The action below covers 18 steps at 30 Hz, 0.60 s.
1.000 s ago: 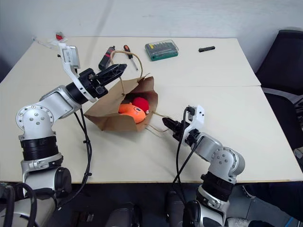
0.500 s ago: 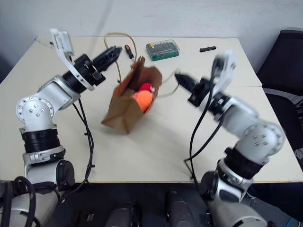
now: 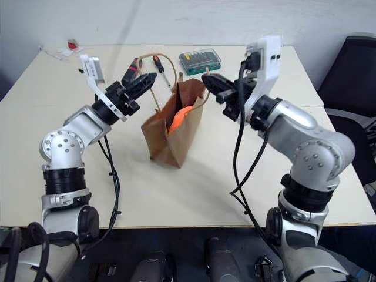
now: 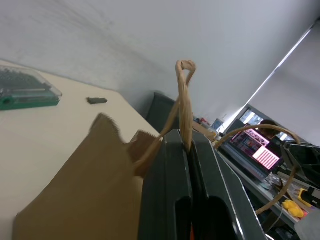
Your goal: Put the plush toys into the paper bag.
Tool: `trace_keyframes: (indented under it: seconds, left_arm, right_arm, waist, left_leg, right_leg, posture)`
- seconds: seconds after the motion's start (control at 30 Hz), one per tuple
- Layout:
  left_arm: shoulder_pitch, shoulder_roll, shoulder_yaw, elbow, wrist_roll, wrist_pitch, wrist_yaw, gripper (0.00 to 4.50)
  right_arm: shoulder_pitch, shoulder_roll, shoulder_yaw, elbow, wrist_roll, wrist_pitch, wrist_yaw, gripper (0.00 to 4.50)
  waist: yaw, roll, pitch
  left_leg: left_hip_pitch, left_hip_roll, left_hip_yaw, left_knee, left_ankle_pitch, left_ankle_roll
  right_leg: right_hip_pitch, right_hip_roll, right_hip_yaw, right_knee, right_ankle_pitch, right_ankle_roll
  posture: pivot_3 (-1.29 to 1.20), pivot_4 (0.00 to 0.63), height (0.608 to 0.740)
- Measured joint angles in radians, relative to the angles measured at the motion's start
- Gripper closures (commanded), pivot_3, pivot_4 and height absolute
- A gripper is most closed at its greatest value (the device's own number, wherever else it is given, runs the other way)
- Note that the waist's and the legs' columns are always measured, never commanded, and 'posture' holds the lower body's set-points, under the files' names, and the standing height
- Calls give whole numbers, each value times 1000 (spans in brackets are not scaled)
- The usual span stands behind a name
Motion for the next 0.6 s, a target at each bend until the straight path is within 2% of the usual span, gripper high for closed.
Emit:
trace_keyframes:
  seconds: [0.2, 0.23, 0.27, 0.4, 0.57, 0.6]
  left_arm:
    - [18, 27, 32, -74, -7, 17, 14, 4500]
    - [29, 34, 36, -90, -18, 25, 17, 4071]
    - [39, 42, 39, -100, -22, 36, 19, 3878]
    - [84, 92, 79, -168, -82, 99, 23, 2615]
    - [220, 199, 128, -341, -176, 167, 7, 1011]
    - [250, 207, 129, -357, -180, 173, 6, 680]
  right_arm:
    - [55, 17, 83, -10, -47, -102, 14, 4480]
    - [64, 17, 90, -10, -50, -109, 14, 4082]
    - [68, 17, 90, -10, -46, -111, 14, 3869]
    - [89, -14, 55, -64, 40, -97, 22, 2528]
    - [205, -165, -7, -159, 159, -52, 69, 774]
    - [225, -185, -11, -160, 173, -46, 75, 754]
  waist:
    - [0, 0, 0]
    - [0, 0, 0]
    - [0, 0, 0]
    - [0, 0, 0]
    - [1, 0, 0]
    - [2, 0, 0]
  left_leg:
    - [0, 0, 0, 0, 0, 0]
    - [1, 0, 0, 0, 0, 0]
    - [0, 0, 0, 0, 0, 0]
    - [0, 1, -1, 0, 0, 0]
    - [1, 0, -3, -2, -1, 1]
    - [1, 0, -3, 0, -1, 1]
  right_leg:
    - [0, 0, 0, 0, 0, 0]
    - [0, 0, 0, 0, 0, 0]
    - [0, 0, 0, 0, 0, 0]
    - [0, 0, -1, 1, 0, 0]
    - [3, -1, -2, -2, 0, 0]
    - [3, -1, -2, -4, 0, 0]
  posture:
    - [0, 150, 740]
    - [0, 150, 740]
    - [0, 150, 740]
    - [0, 150, 740]
    - [0, 150, 740]
    - [0, 150, 740]
